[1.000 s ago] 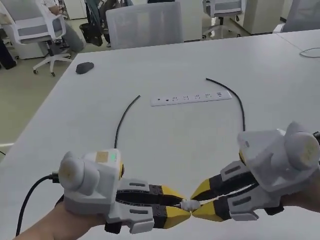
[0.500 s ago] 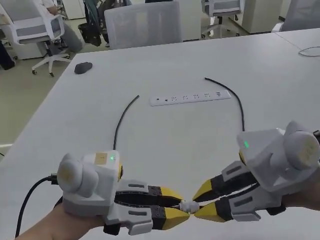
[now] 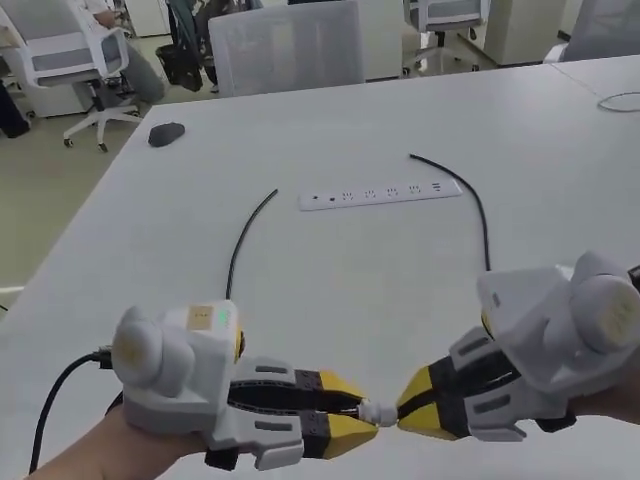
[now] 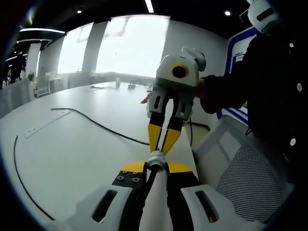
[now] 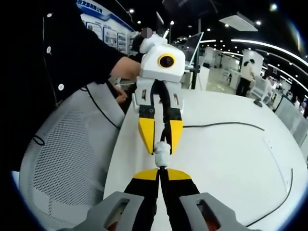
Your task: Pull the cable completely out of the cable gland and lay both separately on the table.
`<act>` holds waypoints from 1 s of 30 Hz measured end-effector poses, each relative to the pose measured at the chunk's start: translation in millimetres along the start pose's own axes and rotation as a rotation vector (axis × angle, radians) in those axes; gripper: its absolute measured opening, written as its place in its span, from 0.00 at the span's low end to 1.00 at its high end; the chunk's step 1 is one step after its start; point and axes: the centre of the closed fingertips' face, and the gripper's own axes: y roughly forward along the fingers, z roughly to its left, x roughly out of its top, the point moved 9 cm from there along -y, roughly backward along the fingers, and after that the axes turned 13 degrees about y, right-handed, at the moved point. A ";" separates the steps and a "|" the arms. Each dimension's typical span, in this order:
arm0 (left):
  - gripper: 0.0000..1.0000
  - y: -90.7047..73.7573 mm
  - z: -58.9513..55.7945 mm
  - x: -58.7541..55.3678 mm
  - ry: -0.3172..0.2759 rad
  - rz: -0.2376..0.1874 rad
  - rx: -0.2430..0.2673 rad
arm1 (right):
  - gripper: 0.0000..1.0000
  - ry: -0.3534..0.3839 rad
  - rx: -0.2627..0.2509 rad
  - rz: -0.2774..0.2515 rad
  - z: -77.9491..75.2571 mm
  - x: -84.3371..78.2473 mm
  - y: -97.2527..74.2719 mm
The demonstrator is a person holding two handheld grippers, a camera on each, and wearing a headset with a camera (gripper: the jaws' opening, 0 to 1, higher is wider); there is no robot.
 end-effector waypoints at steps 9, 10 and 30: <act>0.15 -2.6 0.5 0.6 -0.013 0.005 0.001 | 0.00 0.031 -0.029 0.038 -1.1 -12.5 -13.4; 0.15 -3.9 1.2 -0.4 -0.014 0.005 0.004 | 0.00 0.042 -0.034 0.041 -1.9 -15.0 -16.2; 0.15 -20.3 0.4 -6.7 0.010 0.033 0.046 | 0.00 0.205 -0.201 0.151 -11.5 -85.7 -69.3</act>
